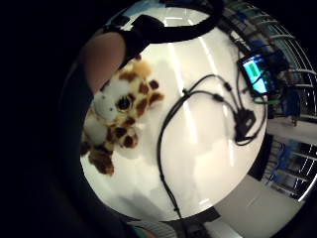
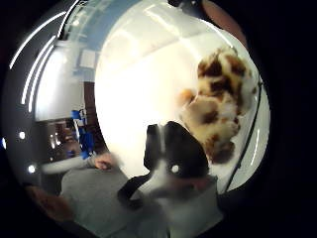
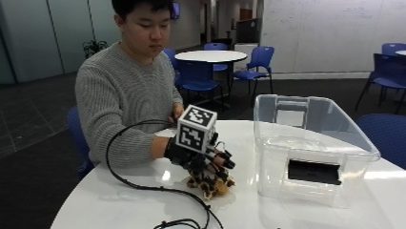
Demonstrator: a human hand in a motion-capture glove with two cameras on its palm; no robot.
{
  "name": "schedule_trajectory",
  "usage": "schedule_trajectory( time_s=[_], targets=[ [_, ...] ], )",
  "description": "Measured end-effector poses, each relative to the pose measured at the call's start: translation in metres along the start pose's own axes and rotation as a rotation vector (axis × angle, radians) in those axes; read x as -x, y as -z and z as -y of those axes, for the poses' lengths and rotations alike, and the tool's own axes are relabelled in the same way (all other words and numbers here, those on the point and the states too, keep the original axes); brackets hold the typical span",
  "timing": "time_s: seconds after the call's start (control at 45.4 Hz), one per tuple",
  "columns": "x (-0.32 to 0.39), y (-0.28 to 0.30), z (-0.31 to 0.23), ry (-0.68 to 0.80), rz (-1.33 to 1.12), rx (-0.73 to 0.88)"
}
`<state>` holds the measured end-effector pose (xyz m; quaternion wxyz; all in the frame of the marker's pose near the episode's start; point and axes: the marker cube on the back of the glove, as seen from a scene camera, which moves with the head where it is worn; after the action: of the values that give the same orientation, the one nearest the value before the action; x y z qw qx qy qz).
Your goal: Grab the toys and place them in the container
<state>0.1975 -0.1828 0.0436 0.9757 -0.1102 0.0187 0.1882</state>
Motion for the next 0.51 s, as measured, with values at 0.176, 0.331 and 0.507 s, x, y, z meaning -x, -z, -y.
schedule_trajectory(
  time_s=[0.176, 0.331, 0.507],
  targets=[
    [0.006, -0.045, 0.006, -0.062, -0.133, 0.027],
    [0.005, -0.047, 0.009, -0.089, -0.163, 0.025],
    [0.003, -0.043, 0.012, -0.088, -0.194, -0.001]
  ],
)
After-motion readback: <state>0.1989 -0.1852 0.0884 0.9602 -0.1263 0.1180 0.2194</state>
